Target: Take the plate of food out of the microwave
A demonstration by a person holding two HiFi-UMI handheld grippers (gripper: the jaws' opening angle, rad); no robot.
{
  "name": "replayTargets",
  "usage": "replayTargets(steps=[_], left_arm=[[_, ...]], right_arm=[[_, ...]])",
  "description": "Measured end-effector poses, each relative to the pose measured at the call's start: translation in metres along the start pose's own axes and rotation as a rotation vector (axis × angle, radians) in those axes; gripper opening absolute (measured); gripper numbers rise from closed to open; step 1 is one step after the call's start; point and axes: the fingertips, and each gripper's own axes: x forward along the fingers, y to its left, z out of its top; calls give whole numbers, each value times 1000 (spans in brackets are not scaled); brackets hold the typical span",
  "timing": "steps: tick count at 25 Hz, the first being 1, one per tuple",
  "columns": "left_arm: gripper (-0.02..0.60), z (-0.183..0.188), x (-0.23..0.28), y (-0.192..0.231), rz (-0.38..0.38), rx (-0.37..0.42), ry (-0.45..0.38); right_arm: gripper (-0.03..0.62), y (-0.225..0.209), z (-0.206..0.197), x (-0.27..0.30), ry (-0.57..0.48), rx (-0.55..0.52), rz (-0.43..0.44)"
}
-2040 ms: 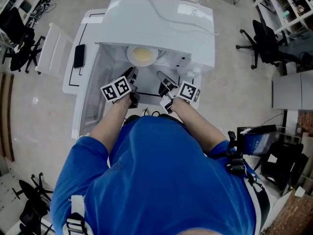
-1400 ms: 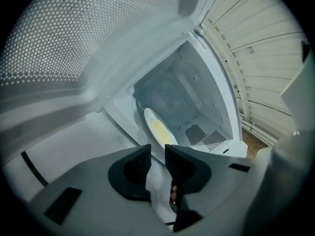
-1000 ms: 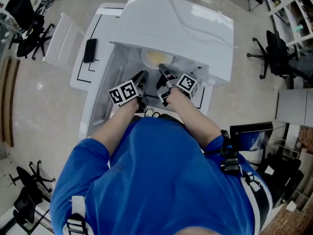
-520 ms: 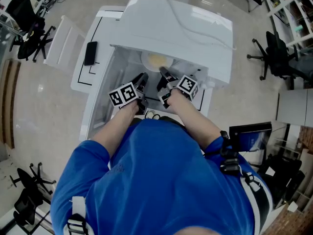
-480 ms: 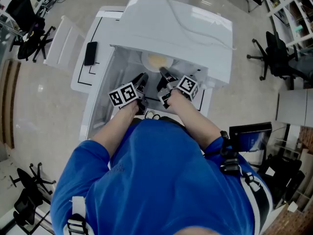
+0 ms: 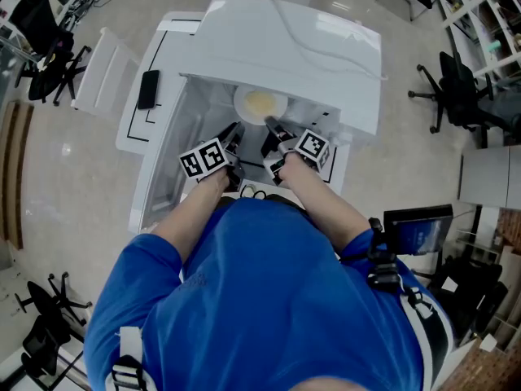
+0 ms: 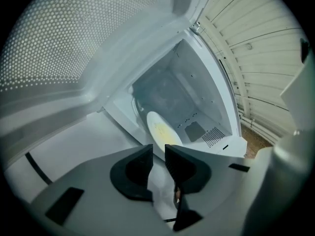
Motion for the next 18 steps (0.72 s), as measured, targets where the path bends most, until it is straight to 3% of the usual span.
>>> replayTargets(steps=[18], left_arm=[[68,-27,-50,-17,27,38,-93]], right_arm=[[18,16,-24,-79,59,12,74]])
